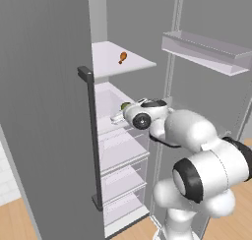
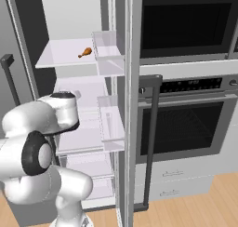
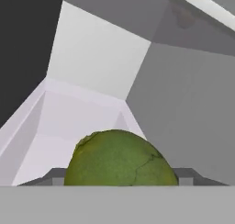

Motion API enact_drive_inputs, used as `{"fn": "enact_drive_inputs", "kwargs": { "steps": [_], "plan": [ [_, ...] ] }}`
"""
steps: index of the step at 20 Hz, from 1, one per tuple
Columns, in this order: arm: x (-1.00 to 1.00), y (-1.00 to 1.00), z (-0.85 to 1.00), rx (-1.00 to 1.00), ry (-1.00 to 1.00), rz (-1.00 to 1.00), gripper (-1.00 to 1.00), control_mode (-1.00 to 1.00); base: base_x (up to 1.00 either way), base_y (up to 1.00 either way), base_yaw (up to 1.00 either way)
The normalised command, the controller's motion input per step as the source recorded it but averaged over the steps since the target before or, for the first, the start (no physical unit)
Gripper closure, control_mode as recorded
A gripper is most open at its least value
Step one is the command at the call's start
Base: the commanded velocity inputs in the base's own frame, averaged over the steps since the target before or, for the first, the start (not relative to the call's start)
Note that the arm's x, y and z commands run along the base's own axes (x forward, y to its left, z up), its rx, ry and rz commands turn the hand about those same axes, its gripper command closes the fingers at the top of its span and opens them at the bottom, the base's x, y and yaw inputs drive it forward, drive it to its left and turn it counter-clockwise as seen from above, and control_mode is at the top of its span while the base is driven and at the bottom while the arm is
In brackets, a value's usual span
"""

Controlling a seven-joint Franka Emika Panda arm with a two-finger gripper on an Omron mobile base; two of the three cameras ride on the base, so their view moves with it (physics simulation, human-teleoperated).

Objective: Place one lime and one chicken drumstick in each tupperware on the nearby counter, to pack two identical lunches.

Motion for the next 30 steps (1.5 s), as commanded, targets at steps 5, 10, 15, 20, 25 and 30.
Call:
{"fn": "enact_drive_inputs", "kwargs": {
  "steps": [5,10,15,20,25,30],
  "plan": [
    [-0.85,0.01,1.0,0.0,0.03,0.0,1.0,-1.0,0.0,0.0,0.0],
    [-0.52,0.13,1.0,0.0,0.1,0.0,1.0,-1.0,0.0,0.0,0.0],
    [-0.06,0.39,0.71,-0.1,0.05,-0.01,1.0,-1.0,0.0,0.0,0.0],
    [-0.57,0.0,0.54,0.01,0.01,0.0,1.0,-1.0,0.0,0.0,0.0],
    [-0.81,0.01,1.0,0.0,0.2,0.0,1.0,-1.0,0.0,0.0,0.0],
    [-0.63,0.08,1.0,0.0,0.34,0.0,1.0,-1.0,0.0,0.0,0.0]
  ]
}}
